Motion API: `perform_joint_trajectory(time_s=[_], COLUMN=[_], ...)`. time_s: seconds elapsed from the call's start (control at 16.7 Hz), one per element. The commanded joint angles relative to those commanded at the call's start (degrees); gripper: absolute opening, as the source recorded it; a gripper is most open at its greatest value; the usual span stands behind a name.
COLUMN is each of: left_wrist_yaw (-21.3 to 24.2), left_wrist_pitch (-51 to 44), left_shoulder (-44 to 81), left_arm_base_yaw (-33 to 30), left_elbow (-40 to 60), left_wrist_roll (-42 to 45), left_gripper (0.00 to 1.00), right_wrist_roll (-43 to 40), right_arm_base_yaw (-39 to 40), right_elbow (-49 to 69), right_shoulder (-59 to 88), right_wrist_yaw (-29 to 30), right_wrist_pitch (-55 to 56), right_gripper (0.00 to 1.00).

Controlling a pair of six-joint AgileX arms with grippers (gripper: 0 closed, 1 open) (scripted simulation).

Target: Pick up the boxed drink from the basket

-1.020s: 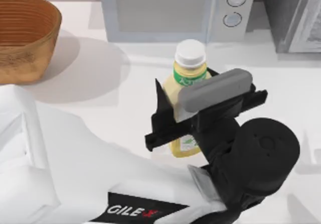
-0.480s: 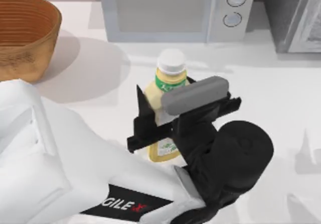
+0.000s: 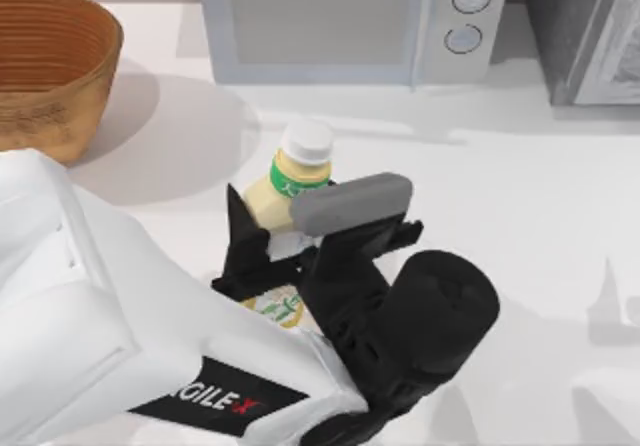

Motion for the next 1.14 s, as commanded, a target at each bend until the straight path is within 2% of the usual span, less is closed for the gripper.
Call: perform_joint_trajectory(time_s=[0.78, 1.14], left_wrist_yaw=[0.0, 0.0], left_wrist_pitch=[0.0, 0.0], left_shoulder=[0.0, 0.0], left_arm_base_yaw=[0.0, 0.0], left_elbow=[0.0, 0.0], left_wrist_roll=[0.0, 0.0], left_gripper=[0.98, 1.0], right_wrist_roll=[0.0, 0.0], right_arm_base_yaw=[0.0, 0.0], right_elbow=[0.0, 0.0], right_shoulder=[0.0, 0.0], right_wrist_yaw=[0.0, 0.0], right_wrist_pitch=[0.0, 0.0], right_gripper=[1.0, 1.0])
